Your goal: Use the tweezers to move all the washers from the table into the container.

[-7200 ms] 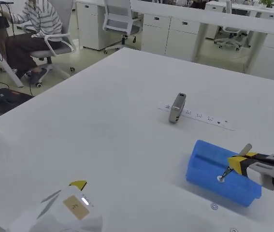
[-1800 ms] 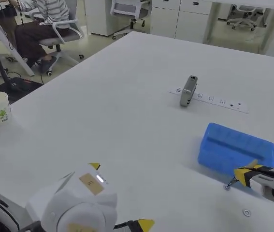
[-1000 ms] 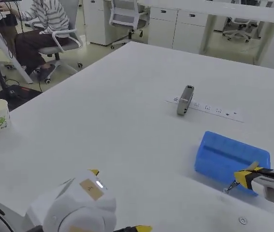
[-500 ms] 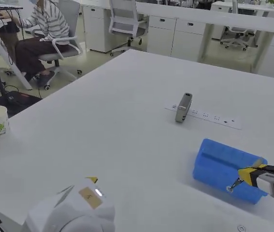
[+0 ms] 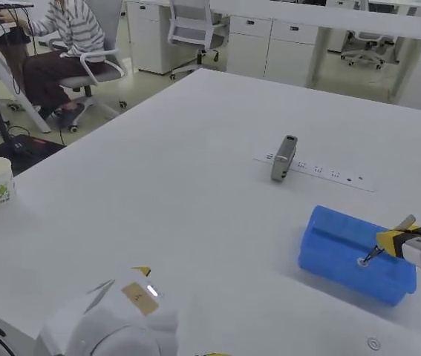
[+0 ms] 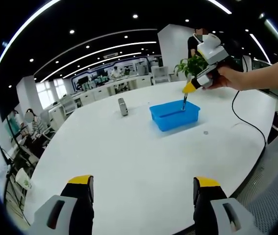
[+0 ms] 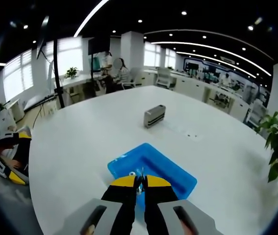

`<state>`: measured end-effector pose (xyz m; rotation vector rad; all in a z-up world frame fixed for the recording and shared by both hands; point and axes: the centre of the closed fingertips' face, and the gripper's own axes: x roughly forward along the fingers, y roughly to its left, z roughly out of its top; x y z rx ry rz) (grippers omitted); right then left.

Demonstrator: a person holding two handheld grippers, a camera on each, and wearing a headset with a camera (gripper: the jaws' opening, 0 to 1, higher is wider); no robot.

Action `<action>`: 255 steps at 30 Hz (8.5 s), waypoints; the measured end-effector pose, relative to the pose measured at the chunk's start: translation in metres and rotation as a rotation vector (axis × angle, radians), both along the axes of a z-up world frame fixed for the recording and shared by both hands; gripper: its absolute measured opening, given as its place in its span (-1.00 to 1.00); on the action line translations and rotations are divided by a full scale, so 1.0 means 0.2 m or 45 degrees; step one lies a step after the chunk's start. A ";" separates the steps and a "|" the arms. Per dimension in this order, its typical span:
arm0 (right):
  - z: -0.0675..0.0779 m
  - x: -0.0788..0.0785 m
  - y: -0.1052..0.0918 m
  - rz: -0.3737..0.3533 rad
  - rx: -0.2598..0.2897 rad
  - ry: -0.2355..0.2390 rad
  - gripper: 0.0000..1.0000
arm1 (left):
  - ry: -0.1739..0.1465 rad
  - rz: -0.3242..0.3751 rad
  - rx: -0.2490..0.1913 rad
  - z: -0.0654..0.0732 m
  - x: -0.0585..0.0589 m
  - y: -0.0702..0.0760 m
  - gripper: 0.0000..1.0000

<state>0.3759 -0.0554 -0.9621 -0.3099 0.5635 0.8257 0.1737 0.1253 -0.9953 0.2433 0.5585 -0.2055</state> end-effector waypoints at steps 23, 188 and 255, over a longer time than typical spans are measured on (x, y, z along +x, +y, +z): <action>-0.24 0.08 0.04 -0.025 -0.065 0.079 -0.97 | 0.026 0.000 0.009 -0.01 -0.01 0.00 0.70; 0.14 -0.09 -0.12 -0.078 0.037 -0.024 -1.00 | 0.031 -0.053 0.009 -0.01 -0.02 -0.05 0.75; -0.25 0.08 -0.12 -0.217 0.023 0.102 -0.95 | 0.007 -0.053 -0.007 0.01 0.00 -0.04 0.67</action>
